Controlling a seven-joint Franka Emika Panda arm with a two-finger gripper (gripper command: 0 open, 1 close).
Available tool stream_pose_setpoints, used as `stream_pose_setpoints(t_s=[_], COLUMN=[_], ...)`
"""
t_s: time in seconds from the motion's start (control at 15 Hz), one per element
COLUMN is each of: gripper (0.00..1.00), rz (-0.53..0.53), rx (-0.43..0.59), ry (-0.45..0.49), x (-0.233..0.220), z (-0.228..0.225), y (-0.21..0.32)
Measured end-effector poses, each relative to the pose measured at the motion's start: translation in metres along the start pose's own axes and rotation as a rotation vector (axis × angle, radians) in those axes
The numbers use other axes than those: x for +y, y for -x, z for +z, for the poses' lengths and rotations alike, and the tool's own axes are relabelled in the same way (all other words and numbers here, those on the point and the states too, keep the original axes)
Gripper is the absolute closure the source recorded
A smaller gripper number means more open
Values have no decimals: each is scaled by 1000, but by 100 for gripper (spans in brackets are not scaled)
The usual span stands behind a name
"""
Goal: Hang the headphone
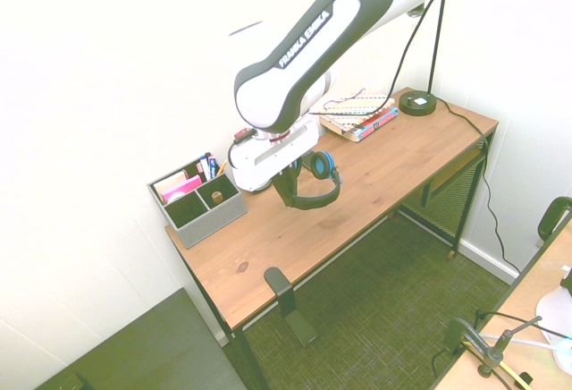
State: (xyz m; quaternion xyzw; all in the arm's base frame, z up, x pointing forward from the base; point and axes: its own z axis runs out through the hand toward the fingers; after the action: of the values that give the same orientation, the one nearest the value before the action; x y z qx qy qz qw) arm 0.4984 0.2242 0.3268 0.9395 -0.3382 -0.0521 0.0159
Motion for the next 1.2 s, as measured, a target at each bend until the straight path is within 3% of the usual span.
stream_pose_setpoints(t_s=[0.13, 0.33, 0.47, 0.93, 1.2], gripper=[100, 100, 100, 100, 100], rz=[86, 155, 168, 267, 319], rx=[35, 43, 57, 40, 111], ry=[15, 104, 67, -129, -160], x=[13, 39, 46, 65, 48], z=[-11, 17, 37, 153, 196], y=[52, 164, 222, 249, 213])
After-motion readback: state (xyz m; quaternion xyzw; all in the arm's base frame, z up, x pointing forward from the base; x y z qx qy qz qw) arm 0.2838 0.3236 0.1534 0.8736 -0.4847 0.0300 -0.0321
